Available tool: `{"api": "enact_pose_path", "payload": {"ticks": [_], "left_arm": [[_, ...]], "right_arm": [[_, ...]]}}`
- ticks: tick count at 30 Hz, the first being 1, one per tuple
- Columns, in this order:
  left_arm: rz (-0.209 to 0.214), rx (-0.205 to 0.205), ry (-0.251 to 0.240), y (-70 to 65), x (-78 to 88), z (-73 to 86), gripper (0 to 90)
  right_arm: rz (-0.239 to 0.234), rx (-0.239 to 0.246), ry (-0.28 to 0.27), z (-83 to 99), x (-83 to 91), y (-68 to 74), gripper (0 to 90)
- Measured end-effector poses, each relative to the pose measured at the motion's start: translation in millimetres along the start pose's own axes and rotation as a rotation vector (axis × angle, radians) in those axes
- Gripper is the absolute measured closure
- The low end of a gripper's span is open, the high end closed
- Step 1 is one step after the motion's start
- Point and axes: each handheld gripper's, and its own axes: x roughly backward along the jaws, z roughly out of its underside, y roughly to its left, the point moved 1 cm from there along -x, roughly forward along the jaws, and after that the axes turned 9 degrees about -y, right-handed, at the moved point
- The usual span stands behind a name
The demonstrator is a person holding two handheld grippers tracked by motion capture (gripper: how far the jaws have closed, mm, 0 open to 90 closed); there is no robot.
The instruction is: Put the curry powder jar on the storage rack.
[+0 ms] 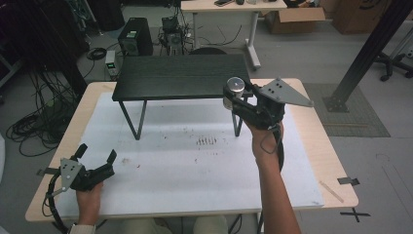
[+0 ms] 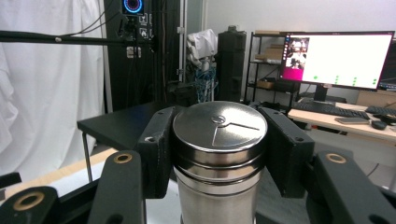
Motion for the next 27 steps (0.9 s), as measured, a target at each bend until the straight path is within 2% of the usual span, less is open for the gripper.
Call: {"api": "enact_pose_path", "payload": {"ticks": [10,13,16,27], "left_arm": [[-0.002,0.000,-0.002,0.2,0.3,-0.1,0.2],[-0.001,0.000,-0.002,0.2,0.3,0.0,0.2],[-0.001,-0.001,-0.002,0.1,0.2,0.0,0.2],[0.000,-0.002,-0.002,0.1,0.4,-0.1,0.3]], "right_arm": [[-0.013,0.000,-0.013,-10.8,-24.6,-0.2,48.8],[-0.017,-0.015,-0.024,-13.3,-32.7,-2.1,48.8],[-0.015,-0.007,-0.023,-16.1,-45.5,-4.2,48.8],[-0.002,0.007,-0.003,-12.6,-82.8,-8.5,48.8]]}}
